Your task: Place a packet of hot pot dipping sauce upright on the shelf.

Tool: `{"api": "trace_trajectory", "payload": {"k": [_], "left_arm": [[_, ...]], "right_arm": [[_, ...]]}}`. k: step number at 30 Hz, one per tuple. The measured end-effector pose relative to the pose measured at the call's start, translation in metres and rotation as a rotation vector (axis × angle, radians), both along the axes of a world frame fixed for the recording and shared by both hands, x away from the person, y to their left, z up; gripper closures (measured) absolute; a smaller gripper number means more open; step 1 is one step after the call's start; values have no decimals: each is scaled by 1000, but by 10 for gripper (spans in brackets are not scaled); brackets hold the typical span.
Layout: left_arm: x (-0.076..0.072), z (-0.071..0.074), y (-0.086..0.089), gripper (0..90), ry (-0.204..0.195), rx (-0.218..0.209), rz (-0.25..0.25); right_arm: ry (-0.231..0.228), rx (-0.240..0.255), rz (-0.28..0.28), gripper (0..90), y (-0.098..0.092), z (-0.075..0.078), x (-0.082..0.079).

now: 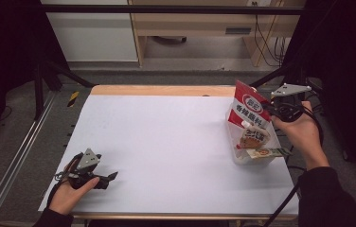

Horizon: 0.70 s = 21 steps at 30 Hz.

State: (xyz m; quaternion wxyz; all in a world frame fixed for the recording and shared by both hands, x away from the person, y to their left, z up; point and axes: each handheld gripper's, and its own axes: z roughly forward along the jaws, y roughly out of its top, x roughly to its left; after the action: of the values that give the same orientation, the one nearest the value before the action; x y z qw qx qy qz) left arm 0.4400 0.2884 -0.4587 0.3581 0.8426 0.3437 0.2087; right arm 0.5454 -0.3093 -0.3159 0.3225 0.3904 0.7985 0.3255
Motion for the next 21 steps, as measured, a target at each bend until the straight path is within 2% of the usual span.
{"api": "trace_trajectory", "payload": {"k": [9, 16, 20, 21], "left_arm": [[-1, -1, -2, 82, 4, 15, -14], [-1, 0, -2, 82, 2, 21, -20], [-1, 1, -1, 84, 0, 11, -14], [-1, 1, -1, 84, -1, 7, -11]], "right_arm": [[29, -10, -36, 890, -9, -3, -2], [37, 7, -50, 873, -11, -4, -6], [37, 8, -49, 838, -11, -4, -8], [37, 7, -49, 791, -11, -4, -8]]}}
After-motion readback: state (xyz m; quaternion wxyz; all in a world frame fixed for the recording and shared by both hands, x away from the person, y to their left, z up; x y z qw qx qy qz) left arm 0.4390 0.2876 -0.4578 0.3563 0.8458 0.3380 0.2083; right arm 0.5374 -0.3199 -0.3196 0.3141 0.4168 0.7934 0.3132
